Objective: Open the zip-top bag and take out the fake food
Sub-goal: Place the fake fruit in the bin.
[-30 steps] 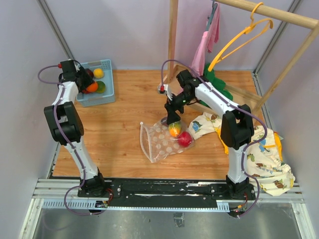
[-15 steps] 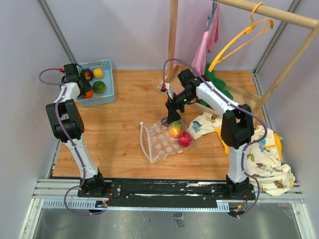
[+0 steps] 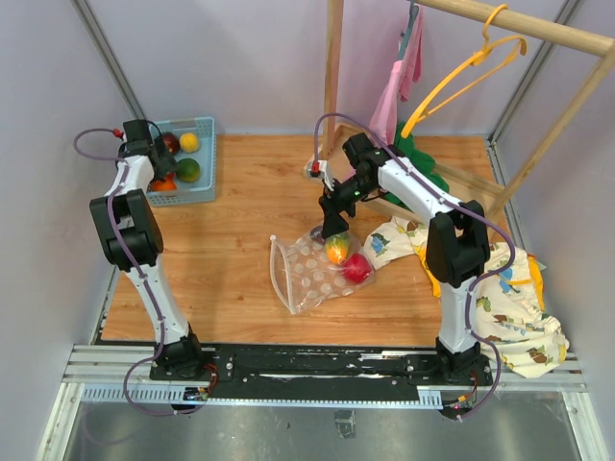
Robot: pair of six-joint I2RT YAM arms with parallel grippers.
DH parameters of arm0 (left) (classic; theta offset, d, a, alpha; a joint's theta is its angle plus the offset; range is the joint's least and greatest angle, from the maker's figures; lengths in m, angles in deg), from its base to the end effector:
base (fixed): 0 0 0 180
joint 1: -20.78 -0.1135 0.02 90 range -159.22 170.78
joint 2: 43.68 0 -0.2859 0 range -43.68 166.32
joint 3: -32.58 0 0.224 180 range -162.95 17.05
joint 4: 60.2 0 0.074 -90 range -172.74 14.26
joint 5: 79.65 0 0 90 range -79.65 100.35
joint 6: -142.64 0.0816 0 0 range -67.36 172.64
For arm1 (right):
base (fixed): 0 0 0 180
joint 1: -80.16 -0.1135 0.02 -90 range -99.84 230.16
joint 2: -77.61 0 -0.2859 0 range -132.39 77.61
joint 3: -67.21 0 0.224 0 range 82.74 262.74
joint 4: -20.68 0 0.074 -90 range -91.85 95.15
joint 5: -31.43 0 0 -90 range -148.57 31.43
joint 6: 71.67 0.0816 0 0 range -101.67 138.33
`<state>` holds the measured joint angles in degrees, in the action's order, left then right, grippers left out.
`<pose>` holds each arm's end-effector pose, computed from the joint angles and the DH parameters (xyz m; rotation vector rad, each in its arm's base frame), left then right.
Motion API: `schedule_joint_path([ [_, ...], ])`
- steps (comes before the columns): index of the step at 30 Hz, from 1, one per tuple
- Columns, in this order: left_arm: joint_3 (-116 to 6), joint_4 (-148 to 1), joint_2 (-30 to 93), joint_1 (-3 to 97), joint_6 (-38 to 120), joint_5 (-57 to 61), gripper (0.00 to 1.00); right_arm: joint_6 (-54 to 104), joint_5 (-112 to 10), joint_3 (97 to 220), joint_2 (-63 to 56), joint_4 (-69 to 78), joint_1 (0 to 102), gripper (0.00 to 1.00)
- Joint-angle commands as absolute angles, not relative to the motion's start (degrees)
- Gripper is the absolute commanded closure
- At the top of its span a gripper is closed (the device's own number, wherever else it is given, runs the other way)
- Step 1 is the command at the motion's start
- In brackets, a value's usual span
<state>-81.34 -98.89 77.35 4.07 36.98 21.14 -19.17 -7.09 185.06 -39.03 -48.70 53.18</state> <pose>0.4717 0.1576 0.2202 -0.7455 2.2435 0.2319 0.3440 0.2468 0.2579 -1.5062 1.9592 1.1378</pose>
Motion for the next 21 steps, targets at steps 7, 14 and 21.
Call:
schedule_joint_path([
  [7,-83.1,-99.7,75.2,3.6,36.4,23.5,0.01,-18.6,-5.2,184.2,-38.6,-48.7,53.8,0.26],
  [14,-79.6,-98.1,68.0,3.6,33.2,21.2,0.01,-19.6,-5.1,182.5,-36.2,-48.1,53.8,0.26],
  [21,-69.9,-94.0,59.6,2.1,27.8,10.6,0.01,-21.4,-5.0,180.0,-31.7,-47.7,53.8,0.26],
])
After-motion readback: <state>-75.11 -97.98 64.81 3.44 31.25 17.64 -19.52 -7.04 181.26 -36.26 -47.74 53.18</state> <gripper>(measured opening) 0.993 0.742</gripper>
